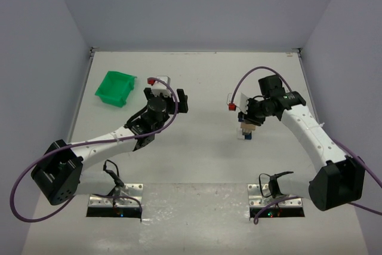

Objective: Build the wood block tower

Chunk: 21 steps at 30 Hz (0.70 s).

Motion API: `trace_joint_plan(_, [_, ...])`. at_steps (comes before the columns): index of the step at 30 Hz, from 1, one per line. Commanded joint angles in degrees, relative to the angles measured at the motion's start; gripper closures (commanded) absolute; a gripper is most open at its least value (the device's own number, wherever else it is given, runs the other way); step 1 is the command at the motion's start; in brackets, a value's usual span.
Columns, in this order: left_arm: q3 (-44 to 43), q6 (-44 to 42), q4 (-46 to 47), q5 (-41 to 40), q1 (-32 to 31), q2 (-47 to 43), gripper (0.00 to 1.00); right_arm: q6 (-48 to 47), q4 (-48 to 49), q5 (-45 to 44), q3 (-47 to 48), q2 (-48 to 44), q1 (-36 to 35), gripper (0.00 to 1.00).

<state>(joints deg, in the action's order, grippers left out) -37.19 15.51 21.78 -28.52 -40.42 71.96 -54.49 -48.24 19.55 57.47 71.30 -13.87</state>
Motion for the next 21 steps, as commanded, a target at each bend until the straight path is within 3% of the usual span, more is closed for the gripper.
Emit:
trace_joint_plan(1, [-2.92,-0.07,0.83,0.6,0.61,-0.42,0.0,0.0,2.14,0.05,-1.58,-0.08,0.73,0.97])
trace_joint_plan(21, [-3.97,-0.7,-1.09,1.72,0.61,-0.51,0.0,0.09,6.61,0.91,-5.88,0.38,3.62,0.94])
